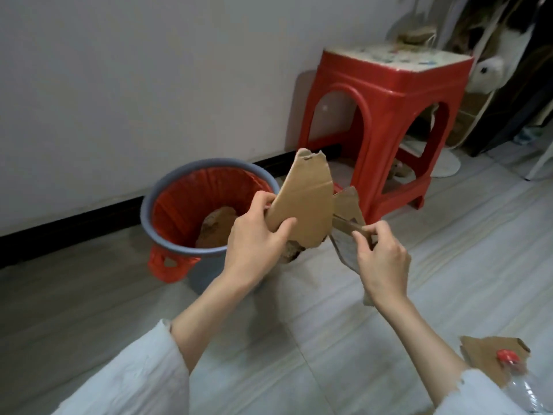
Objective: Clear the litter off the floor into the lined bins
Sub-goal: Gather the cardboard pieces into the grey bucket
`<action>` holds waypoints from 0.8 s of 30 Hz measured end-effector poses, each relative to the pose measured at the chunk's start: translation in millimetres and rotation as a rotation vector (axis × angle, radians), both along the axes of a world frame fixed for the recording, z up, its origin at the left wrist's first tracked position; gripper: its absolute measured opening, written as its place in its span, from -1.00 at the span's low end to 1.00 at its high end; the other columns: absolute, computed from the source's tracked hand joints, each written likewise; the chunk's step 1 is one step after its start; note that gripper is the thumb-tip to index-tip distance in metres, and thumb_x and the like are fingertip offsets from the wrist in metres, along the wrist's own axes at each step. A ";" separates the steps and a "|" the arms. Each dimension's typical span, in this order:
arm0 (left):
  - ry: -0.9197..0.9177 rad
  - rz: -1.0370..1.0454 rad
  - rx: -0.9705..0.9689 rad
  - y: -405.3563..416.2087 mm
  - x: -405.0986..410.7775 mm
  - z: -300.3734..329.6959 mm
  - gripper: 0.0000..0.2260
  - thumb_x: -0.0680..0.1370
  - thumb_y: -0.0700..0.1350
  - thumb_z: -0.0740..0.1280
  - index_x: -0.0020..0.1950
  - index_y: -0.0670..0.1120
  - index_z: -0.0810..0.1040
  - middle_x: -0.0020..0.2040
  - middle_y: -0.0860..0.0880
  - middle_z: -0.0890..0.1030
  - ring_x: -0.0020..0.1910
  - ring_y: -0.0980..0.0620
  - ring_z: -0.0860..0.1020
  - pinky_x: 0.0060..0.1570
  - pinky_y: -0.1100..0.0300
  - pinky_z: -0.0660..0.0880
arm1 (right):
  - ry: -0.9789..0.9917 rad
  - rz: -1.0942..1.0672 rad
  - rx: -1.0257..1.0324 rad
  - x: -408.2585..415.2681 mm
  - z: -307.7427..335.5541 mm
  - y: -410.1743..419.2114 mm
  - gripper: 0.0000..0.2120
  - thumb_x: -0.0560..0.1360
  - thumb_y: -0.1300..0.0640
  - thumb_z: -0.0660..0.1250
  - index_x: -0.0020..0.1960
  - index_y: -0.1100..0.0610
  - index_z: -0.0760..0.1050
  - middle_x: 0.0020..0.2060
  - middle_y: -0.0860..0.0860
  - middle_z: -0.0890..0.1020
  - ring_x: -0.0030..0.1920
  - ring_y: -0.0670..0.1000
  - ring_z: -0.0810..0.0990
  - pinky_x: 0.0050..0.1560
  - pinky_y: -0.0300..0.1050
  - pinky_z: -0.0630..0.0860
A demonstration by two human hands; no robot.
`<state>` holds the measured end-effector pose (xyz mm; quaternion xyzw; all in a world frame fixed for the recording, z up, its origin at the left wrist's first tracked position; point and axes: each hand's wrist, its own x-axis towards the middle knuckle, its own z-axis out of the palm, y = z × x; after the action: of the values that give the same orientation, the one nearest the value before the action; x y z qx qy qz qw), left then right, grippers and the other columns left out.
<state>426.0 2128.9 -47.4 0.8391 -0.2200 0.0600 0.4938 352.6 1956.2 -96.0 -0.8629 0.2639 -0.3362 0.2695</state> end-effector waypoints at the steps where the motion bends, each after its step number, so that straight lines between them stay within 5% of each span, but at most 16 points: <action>1: -0.023 0.050 -0.056 7.2 5.5 7.4 -0.76 0.46 -0.05 0.40 0.07 0.03 0.44 -0.14 0.11 0.59 -0.14 0.09 0.57 -0.15 0.19 0.52 | -0.066 -0.006 0.008 5.8 10.5 5.0 -0.90 0.51 0.18 0.32 -0.12 0.20 0.44 -0.28 -0.03 0.49 -0.26 0.00 0.40 -0.27 -0.16 0.15; 6: -0.045 0.220 -0.165 44.0 35.1 34.0 -0.78 0.47 -0.18 0.35 0.06 0.04 0.47 -0.18 0.18 0.55 -0.14 0.17 0.53 -0.23 0.55 0.37 | -0.220 0.079 0.037 32.0 46.7 33.0 -0.95 0.54 0.24 0.23 -0.07 0.22 0.37 -0.20 0.00 0.48 -0.23 -0.03 0.40 -0.26 -0.24 0.18; 13: -0.197 0.354 0.211 70.9 60.2 40.7 -0.72 0.45 -0.25 0.29 0.15 -0.11 0.43 0.02 -0.11 0.54 0.08 -0.12 0.45 0.05 0.01 0.42 | -0.372 0.187 -0.076 64.6 69.5 63.2 -0.95 0.50 0.35 0.26 -0.06 0.24 0.43 -0.18 0.03 0.56 -0.18 -0.06 0.47 -0.16 -0.30 0.31; 21: -0.160 0.238 0.363 90.6 79.6 -7.2 -0.72 0.48 -0.30 0.29 0.15 -0.08 0.51 0.06 -0.06 0.53 0.09 -0.07 0.50 0.09 0.07 0.45 | -0.455 0.276 0.027 88.4 82.1 80.4 -0.91 0.50 0.34 0.27 -0.10 0.17 0.44 -0.18 -0.07 0.53 -0.16 -0.07 0.48 -0.14 -0.52 0.31; 24: -0.075 0.143 0.405 89.3 83.1 -23.4 -0.64 0.48 -0.32 0.24 0.22 -0.03 0.49 0.11 -0.02 0.58 0.12 -0.02 0.52 0.09 0.14 0.45 | -0.421 0.334 0.100 93.7 83.0 83.0 -0.84 0.51 0.31 0.28 -0.11 0.06 0.40 -0.18 -0.08 0.54 -0.13 -0.04 0.53 -0.12 -0.39 0.37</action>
<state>509.1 2218.2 -70.8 0.9319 -0.1857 0.0808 0.3009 446.3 2039.2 -13.0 -0.7912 0.0722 -0.4456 0.4125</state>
